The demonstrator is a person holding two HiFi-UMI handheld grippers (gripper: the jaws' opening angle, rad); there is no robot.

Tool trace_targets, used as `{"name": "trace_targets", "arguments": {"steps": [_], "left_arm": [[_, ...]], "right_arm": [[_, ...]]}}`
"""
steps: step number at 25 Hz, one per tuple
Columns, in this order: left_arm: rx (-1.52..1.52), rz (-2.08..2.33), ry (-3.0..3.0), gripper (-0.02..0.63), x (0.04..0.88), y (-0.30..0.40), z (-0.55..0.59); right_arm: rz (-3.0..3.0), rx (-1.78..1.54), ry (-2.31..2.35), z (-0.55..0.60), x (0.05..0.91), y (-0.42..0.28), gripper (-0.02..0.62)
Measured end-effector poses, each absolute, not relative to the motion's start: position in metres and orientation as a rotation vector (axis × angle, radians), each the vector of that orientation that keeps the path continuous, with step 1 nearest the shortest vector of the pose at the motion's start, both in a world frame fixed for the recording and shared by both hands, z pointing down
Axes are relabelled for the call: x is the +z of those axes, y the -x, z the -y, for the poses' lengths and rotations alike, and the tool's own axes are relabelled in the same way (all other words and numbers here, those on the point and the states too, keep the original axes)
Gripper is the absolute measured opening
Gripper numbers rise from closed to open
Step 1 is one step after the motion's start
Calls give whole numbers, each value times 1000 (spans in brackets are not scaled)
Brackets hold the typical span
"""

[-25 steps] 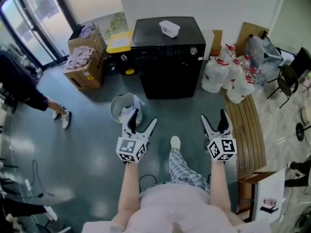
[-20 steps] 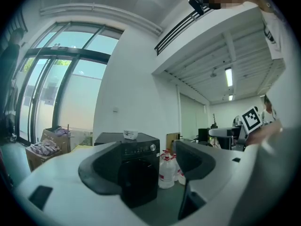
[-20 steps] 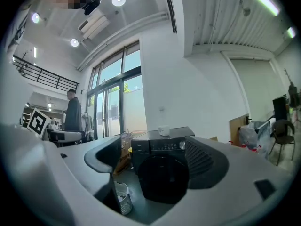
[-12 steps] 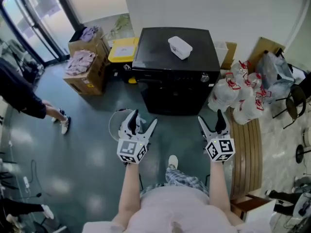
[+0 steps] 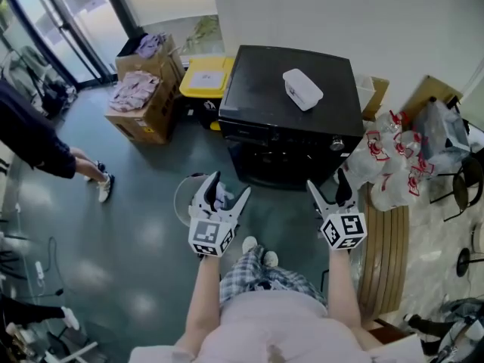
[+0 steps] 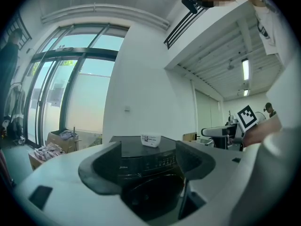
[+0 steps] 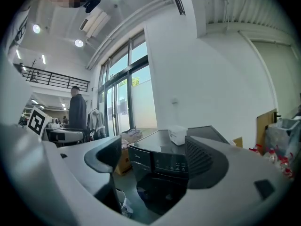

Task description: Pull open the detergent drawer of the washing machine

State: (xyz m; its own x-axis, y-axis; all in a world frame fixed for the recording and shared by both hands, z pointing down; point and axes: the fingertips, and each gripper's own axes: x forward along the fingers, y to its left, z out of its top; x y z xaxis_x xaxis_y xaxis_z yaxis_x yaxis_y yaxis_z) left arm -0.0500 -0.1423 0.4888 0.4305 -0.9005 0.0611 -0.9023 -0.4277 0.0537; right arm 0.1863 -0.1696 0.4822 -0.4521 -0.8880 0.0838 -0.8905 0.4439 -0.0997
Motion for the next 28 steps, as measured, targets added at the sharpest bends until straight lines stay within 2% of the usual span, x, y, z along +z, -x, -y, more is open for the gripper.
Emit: {"name": "trace_targets", "arguments": {"steps": [14,28], "left_arm": [[87,1547,-2676,348,490,83,269],[129,1489,-2713,347,497,91,356]], "right_arm": [[2647,215,-1664,282,487,-130,416],[2630,209,-1677,352,489,-114,413]]}}
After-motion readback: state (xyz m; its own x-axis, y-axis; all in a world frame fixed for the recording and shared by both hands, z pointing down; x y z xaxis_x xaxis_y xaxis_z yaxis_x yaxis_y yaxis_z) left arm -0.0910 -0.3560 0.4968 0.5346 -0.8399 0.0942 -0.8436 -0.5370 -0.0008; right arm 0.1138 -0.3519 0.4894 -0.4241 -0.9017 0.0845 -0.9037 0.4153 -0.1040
